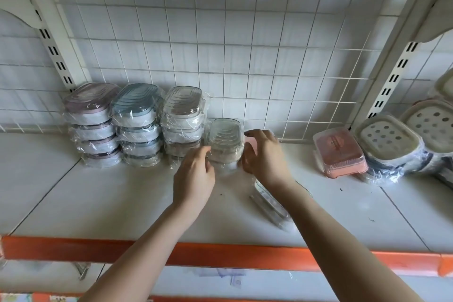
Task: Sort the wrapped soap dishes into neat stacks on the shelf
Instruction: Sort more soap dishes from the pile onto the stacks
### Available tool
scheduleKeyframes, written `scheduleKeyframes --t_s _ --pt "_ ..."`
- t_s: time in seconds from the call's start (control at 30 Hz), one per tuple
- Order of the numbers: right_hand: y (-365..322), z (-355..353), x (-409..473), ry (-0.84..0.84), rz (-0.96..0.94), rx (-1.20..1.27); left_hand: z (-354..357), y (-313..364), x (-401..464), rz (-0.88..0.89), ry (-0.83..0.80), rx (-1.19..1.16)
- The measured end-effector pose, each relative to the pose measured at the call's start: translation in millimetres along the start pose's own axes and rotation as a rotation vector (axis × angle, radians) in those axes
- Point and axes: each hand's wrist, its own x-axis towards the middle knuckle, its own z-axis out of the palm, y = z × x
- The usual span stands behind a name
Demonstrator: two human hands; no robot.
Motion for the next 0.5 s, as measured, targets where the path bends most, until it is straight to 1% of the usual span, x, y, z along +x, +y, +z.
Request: scheduleKeyframes --t_s 0.07,0.17,0.23,0.37,0.5 --pt "8.5 -13.2 -11.7 0.047 0.029 0.027 -0.1 1.0 -9.9 0.02 0.049 -0.005" --pt "26.8 -26.1 -33.4 0.103 0.099 -0.001 3.6 9.3 -26.2 0.033 0.011 -0.047" --pt "38.9 -29.2 -49.6 0.082 0.148 0.001 9.5 17.0 -36.8 0.019 -0.058 -0.086" --pt "57.8 -30.9 -77.9 -0.012 0.212 -0.013 26.8 28.7 -56.0 0.005 -0.178 -0.158" --pt "70.0 -29.1 -99.1 -0.063 0.231 0.013 45.0 30.0 -66.8 0.041 -0.208 -0.248"
